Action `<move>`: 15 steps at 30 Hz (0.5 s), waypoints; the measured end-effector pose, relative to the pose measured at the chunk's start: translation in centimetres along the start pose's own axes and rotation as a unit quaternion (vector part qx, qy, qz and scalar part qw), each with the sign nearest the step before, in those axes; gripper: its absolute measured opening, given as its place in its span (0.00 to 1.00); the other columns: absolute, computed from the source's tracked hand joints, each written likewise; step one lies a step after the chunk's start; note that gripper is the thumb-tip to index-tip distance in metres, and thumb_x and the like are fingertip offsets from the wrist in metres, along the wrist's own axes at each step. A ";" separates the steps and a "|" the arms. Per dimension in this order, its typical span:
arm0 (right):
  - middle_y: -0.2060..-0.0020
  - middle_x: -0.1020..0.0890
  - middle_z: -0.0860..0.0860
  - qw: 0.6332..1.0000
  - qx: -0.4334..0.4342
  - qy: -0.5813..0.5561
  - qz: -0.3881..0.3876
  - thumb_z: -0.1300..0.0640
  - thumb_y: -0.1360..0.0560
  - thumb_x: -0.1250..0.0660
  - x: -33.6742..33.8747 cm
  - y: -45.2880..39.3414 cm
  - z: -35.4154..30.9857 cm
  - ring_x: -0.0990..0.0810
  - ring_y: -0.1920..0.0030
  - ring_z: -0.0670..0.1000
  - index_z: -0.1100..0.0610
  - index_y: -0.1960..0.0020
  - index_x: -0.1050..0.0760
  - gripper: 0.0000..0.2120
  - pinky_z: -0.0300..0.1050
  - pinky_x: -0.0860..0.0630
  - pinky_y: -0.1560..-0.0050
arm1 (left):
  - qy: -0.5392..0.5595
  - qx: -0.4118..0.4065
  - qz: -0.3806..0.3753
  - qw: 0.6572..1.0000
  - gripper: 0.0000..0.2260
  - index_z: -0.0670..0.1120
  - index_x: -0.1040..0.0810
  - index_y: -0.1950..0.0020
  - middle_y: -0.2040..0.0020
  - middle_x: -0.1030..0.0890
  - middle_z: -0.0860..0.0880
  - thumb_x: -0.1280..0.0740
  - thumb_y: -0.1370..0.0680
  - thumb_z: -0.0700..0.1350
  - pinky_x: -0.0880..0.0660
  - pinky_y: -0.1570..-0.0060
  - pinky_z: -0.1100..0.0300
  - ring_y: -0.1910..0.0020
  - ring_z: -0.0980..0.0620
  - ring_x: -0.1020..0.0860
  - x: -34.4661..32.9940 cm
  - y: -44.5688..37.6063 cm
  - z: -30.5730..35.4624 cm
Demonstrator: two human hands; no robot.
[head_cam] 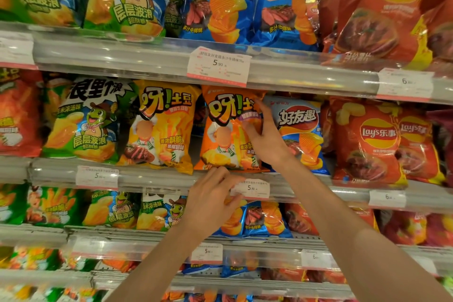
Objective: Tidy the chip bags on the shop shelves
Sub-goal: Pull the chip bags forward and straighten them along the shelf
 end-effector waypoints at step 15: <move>0.43 0.21 0.46 0.991 -0.086 -0.093 0.039 0.53 0.17 0.37 0.2 -0.1 1.1 0.20 0.53 0.41 0.48 0.21 0.42 0.27 0.40 0.19 0.54 | -0.009 -0.001 -0.009 1.000 0.16 0.50 0.19 0.39 0.53 0.24 0.52 0.26 0.26 0.50 0.23 0.59 0.57 0.52 0.52 0.24 0.0 0.1 0.2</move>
Point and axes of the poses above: each hand's wrist, its own y-axis away from the middle knuckle, its own x-axis out of the back of the hand, z = x × y, the point moved 5 cm from there along -y, towards the middle knuckle
